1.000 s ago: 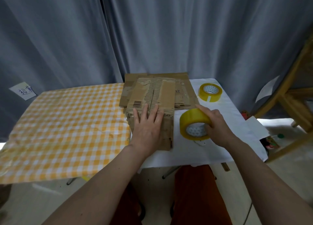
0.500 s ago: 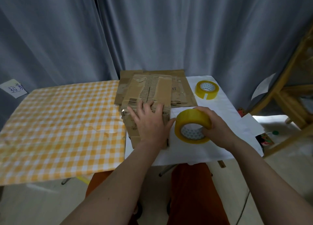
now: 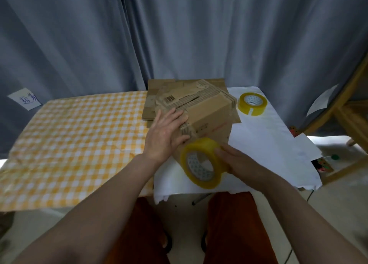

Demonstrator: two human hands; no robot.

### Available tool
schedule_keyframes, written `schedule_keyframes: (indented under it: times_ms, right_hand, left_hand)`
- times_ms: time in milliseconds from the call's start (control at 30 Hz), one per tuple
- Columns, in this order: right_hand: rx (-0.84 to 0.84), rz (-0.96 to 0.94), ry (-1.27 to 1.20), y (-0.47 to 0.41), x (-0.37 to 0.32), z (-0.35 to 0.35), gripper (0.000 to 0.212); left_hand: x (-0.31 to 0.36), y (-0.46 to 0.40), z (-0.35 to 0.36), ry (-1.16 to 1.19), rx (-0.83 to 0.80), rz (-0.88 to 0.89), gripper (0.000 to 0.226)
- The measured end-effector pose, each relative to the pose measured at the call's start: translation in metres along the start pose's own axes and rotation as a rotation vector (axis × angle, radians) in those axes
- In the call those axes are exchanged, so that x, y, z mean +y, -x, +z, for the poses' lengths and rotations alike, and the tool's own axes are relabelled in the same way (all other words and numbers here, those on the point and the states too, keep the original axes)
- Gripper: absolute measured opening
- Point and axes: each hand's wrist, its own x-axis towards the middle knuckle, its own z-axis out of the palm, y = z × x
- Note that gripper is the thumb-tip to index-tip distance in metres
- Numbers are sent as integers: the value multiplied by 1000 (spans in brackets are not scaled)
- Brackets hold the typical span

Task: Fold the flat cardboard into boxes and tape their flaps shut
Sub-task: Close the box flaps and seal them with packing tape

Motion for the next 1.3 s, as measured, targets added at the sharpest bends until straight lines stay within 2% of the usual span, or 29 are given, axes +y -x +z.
schedule_keyframes:
  times_ms: [67,167,267,367,500,633,700,767,867,933,1033,1100,1233,1300]
  right_hand:
    - [1,24,-2,-8,2,16,27]
    - [-32,34,-35,-12,12,35,35]
    - [-39,121,-150,-9,28,39,38]
    - [-2,163,-159,-12,35,37,41]
    - [1,161,-151,-17,37,34,36]
    - [14,168,-191,-25,42,34,37]
    - [14,174,-193,-28,43,35,36]
    - [5,182,-206,-31,44,35,38]
    - [-21,183,-232,-36,46,35,43]
    - [-31,177,-240,-39,47,35,44]
    - [-20,159,-248,-42,46,35,37]
    - [-7,163,-243,-46,45,35,30]
    - [-17,167,-233,-54,44,36,23]
    - [-41,164,-224,-56,47,32,22]
  left_hand:
    - [-10,-3,-3,-13,-13,3,58]
    - [-16,-3,-2,-50,-30,7,58]
    - [-12,-4,0,-3,-38,-40,63]
    - [-8,-5,0,103,-28,-150,62]
    - [-13,-2,-4,56,-53,-263,66]
    - [-7,-2,-6,346,-195,-414,78]
    - [-3,0,-5,475,-153,-473,89]
    - [0,5,-1,602,-31,-634,98]
    - [7,14,8,708,69,-926,82]
    - [11,18,14,924,89,-1031,69]
    - [13,26,15,1081,112,-996,50]
    - [17,31,13,1157,120,-988,47]
    - [29,34,17,1045,131,-958,78]
    - [31,30,22,1031,196,-960,84]
